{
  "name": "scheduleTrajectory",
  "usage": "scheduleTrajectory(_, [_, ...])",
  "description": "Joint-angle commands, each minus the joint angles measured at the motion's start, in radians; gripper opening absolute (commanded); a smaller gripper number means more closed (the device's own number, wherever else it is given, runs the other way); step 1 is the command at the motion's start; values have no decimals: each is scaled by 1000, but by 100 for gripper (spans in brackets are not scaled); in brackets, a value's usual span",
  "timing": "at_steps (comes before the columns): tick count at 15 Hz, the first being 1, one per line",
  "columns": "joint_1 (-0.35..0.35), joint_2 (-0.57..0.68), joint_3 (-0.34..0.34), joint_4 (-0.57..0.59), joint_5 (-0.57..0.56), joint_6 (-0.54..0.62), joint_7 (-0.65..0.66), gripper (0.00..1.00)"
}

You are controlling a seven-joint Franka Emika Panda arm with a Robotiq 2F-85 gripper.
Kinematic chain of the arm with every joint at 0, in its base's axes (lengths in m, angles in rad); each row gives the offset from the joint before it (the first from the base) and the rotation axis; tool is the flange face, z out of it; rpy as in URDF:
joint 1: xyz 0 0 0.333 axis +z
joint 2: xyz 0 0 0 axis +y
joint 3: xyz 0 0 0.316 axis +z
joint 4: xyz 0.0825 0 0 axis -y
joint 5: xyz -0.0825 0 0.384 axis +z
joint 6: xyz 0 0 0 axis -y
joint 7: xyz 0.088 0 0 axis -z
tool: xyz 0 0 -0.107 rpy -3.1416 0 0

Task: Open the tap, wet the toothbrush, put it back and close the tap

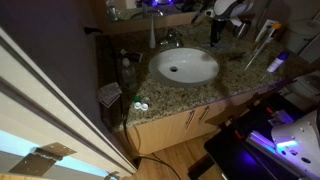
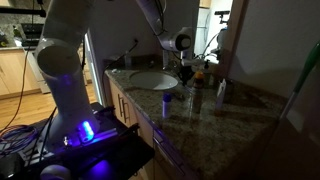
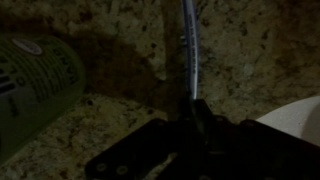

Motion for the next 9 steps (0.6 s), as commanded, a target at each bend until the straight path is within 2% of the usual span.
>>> scheduleTrajectory(1, [-37, -121, 34, -126, 45, 46, -79, 3])
scheduleTrajectory(6, [-23, -310, 17, -255, 43, 68, -127, 3])
scheduleTrajectory(8, [-74, -417, 11, -316, 152, 89, -276, 3])
scheduleTrajectory(9, [-122, -449, 45, -319, 228, 89, -347, 3])
